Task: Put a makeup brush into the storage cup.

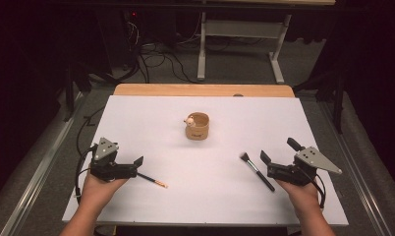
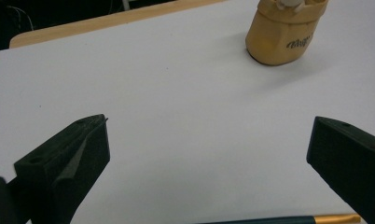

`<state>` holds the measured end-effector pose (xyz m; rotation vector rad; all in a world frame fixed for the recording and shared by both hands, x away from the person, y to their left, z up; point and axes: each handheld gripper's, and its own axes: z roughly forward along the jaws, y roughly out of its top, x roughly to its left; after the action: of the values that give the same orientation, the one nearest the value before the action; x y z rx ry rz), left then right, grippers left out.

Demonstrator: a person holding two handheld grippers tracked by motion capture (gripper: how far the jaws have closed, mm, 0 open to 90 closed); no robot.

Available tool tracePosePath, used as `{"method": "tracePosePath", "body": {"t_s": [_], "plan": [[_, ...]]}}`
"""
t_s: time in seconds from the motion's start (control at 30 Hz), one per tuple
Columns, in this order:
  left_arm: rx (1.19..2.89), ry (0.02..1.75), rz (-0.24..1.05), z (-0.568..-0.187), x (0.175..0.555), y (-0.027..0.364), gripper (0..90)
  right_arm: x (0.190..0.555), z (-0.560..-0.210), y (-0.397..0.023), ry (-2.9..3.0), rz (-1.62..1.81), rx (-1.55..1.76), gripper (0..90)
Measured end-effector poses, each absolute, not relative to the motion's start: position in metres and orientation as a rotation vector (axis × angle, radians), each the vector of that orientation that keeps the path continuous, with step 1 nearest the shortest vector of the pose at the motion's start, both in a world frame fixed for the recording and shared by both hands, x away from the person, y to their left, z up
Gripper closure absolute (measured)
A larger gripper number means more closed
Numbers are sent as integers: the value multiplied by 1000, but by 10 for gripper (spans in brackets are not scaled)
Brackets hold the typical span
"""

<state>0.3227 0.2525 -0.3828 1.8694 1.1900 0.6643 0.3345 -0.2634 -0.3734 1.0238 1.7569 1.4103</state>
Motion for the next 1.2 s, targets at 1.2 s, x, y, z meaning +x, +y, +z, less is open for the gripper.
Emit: {"method": "tracePosePath", "body": {"t_s": [1.2], "plan": [[2422,1230,324,-372,340,252,7,336,-372,-269,1730,1427,1041,14]]}}
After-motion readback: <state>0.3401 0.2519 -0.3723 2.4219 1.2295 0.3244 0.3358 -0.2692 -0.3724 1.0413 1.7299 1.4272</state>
